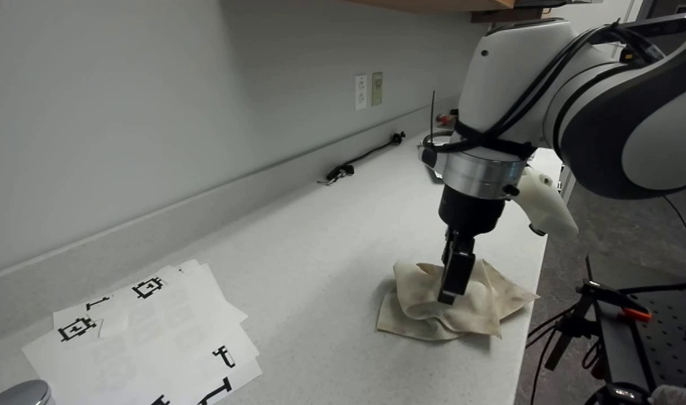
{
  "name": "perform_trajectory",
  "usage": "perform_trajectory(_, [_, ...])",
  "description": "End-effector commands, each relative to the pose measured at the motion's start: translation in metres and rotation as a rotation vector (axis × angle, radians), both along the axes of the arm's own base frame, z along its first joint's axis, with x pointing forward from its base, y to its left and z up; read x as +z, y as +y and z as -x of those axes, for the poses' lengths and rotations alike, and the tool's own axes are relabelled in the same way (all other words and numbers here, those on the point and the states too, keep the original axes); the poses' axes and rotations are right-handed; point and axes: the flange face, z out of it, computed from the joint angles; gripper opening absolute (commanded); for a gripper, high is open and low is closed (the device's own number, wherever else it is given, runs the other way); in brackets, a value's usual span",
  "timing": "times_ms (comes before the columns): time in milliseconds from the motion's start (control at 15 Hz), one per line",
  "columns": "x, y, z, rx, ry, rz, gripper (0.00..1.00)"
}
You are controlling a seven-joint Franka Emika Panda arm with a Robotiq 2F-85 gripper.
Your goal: Use the towel to wipe the surface
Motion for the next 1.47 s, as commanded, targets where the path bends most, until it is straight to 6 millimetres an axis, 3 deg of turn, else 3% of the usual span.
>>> perform_trajectory(0, [0.024, 0.013, 0.025, -0.005, -0.027, -0.009, 1.0])
perform_trajectory(533, [0.051, 0.038, 0.067, -0.02, -0.032, 0.089, 1.0])
perform_trajectory(600, [0.039, 0.037, 0.053, -0.007, -0.018, 0.054, 1.0])
perform_trajectory(1400, [0.048, 0.039, 0.061, -0.011, -0.024, 0.071, 1.0])
